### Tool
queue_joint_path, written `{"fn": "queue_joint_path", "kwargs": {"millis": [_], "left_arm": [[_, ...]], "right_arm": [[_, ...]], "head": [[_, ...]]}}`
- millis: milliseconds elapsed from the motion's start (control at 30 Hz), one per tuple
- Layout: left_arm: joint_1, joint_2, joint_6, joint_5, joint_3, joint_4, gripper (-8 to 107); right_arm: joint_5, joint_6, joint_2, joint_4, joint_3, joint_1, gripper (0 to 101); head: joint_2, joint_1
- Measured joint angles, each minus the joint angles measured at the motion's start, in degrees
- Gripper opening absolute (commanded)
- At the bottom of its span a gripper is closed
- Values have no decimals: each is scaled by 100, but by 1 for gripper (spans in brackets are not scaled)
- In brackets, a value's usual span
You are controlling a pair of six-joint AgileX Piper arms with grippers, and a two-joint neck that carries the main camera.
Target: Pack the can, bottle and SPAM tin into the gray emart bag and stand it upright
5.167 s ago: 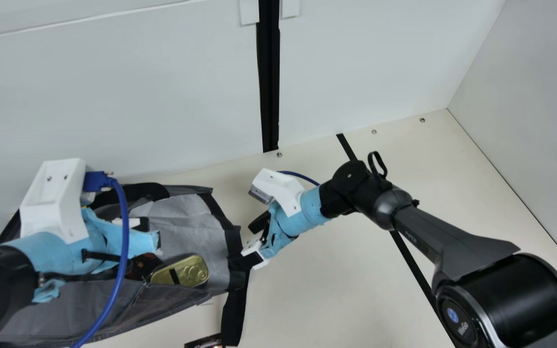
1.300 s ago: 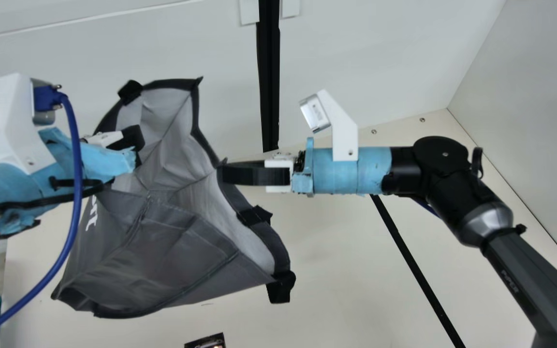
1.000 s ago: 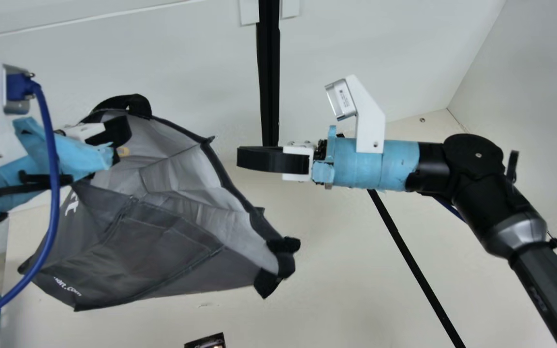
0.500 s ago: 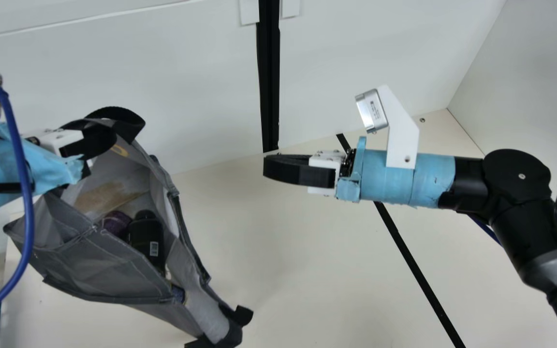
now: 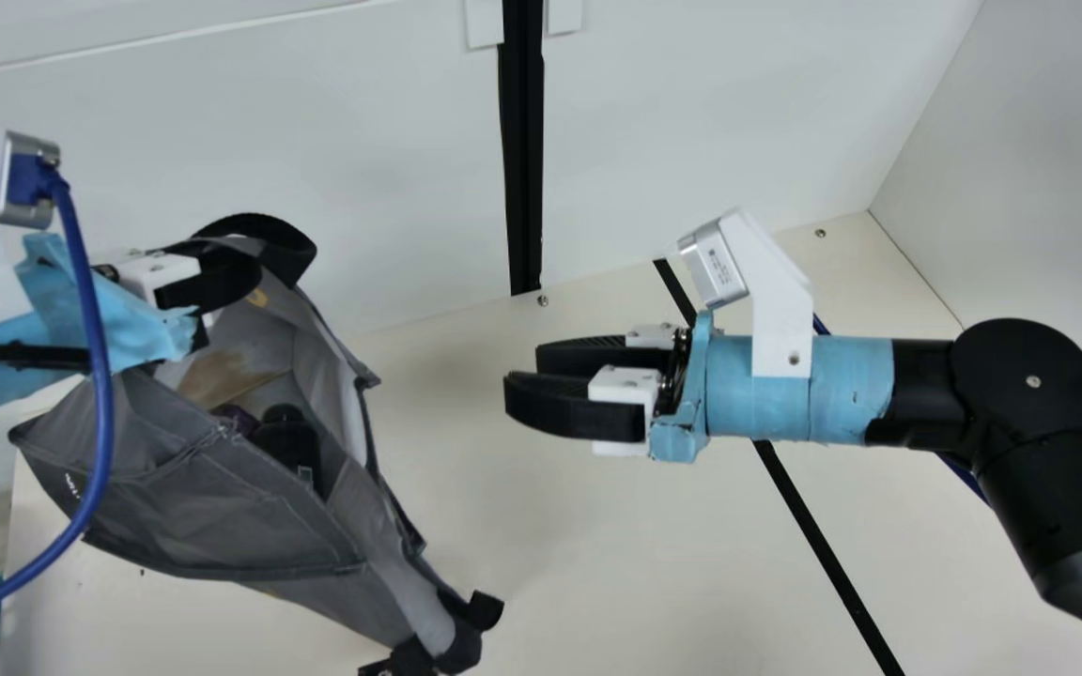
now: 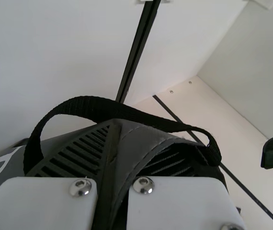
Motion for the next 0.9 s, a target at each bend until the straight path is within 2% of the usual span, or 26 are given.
{"fn": "queue_joint_path", "kwargs": {"millis": [167, 567, 900], "left_arm": [[-106, 132, -72, 73, -209, 86, -8], [-338, 417, -221, 157, -655, 286, -8], [-431, 432, -313, 171, -758, 374, -8]], "right_arm": [[-7, -46, -108, -150, 146, 102, 95], [-13, -156, -428, -408, 657, 471, 95], [-8, -369, -555, -696, 1142, 591, 95]], "head": [[-9, 0], [-9, 0], [-9, 0]]}}
